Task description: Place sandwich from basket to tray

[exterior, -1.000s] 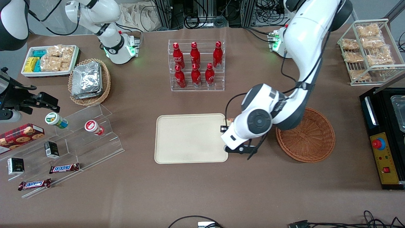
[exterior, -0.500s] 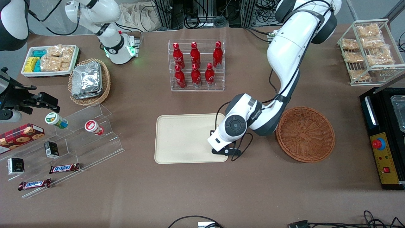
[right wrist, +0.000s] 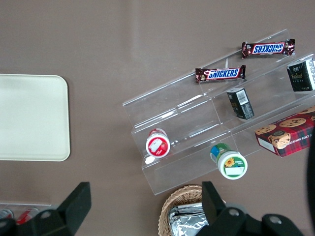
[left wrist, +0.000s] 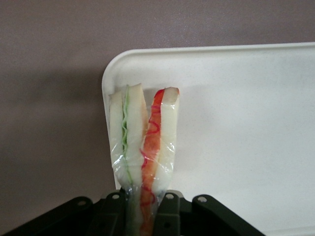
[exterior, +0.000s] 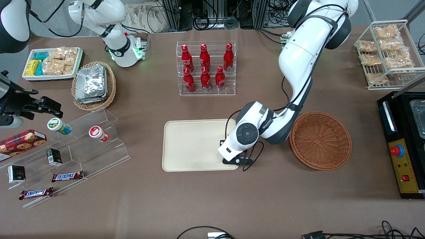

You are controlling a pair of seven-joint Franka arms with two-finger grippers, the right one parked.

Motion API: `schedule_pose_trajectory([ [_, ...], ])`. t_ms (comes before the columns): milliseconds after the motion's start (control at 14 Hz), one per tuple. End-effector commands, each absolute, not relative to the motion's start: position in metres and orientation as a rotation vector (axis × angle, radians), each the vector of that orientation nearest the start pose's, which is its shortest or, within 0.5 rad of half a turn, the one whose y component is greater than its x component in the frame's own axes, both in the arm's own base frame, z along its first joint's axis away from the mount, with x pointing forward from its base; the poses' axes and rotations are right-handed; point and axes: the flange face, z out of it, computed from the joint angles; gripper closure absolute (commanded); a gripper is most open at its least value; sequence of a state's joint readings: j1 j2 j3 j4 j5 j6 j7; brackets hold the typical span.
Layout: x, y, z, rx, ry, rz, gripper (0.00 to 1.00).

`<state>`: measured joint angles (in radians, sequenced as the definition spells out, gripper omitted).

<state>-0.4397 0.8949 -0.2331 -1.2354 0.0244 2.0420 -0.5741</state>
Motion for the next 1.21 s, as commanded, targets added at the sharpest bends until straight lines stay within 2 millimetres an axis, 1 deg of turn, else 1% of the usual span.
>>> schedule_pose_trajectory([
  [0,0.615,-0.434,0.226,-3.215,0.017,0.217,0.46],
  [71,0.615,-0.434,0.225,-3.214,0.002,0.219,0.15],
  [143,0.615,-0.434,0.226,-3.214,0.000,0.217,0.00],
  [286,0.616,-0.436,0.232,-3.222,-0.005,0.205,0.00],
  [429,0.619,-0.434,0.244,-3.223,-0.013,0.197,0.00],
  [500,0.622,-0.429,0.263,-3.230,-0.024,0.187,0.00],
  [571,0.625,-0.421,0.279,-3.223,-0.039,0.197,0.00],
  [643,0.628,-0.412,0.300,-3.217,-0.053,0.201,0.00],
  [714,0.630,-0.401,0.328,-3.213,-0.072,0.193,0.00],
  [786,0.635,-0.383,0.361,-3.209,-0.099,0.180,0.00],
  [929,0.639,-0.326,0.419,-3.165,-0.171,0.231,0.00],
  [1000,0.638,-0.298,0.447,-3.139,-0.214,0.261,0.00],
  [1143,0.631,-0.246,0.494,-3.097,-0.291,0.311,0.00],
])
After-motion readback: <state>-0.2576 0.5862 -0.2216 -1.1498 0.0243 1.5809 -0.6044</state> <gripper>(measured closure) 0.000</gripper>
